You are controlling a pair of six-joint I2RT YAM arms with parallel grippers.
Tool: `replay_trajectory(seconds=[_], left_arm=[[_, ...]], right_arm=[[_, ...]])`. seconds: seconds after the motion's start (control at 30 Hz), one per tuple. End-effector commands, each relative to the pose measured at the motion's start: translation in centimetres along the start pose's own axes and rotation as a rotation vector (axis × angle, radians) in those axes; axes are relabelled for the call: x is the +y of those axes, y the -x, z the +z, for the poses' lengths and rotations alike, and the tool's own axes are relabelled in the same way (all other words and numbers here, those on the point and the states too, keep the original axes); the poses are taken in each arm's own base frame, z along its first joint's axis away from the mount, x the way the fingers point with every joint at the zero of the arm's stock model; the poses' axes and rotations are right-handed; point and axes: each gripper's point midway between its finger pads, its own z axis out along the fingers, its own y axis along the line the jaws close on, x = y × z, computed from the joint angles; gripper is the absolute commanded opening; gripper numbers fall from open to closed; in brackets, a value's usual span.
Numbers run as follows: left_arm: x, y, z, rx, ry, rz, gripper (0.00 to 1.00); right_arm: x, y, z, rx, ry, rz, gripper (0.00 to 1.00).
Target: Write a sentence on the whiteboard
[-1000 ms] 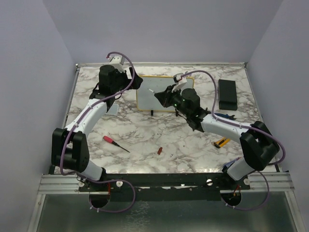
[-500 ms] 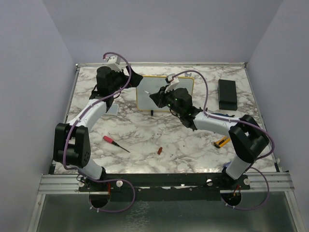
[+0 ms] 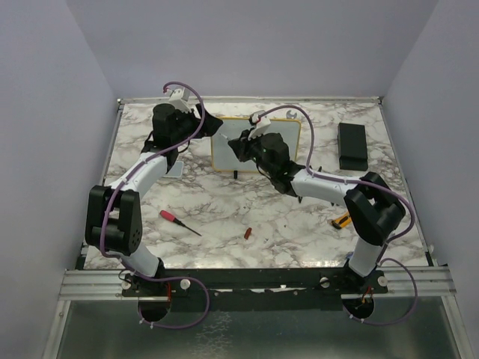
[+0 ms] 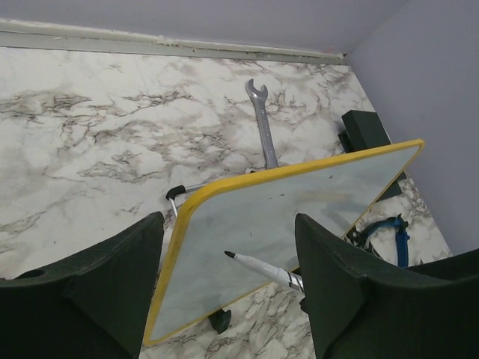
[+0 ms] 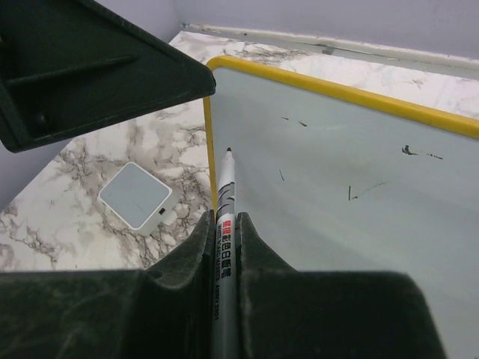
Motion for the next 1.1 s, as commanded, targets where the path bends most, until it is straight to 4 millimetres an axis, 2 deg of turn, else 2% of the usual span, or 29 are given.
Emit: replay_trajectory(seconds=[0.0, 0.63, 1.07], left_arm=[[-0.3, -0.5, 0.4, 0.015, -0.039, -0.009, 0.70], [-0.5, -1.1, 0.7, 0.034, -0.057, -0.016, 0.57], [-1.1, -1.1, 0.7, 0.036, -0.070, -0.008, 0.52]], right_arm=[[-0.2, 1.1, 1.1, -0.048, -0.030, -0.035, 0.00], [-0.6, 0.2, 2.2, -0.038, -0.045, -0.057, 0.00], [-1.1, -2.7, 1.1, 0.025, -0.058, -0.047, 0.00]])
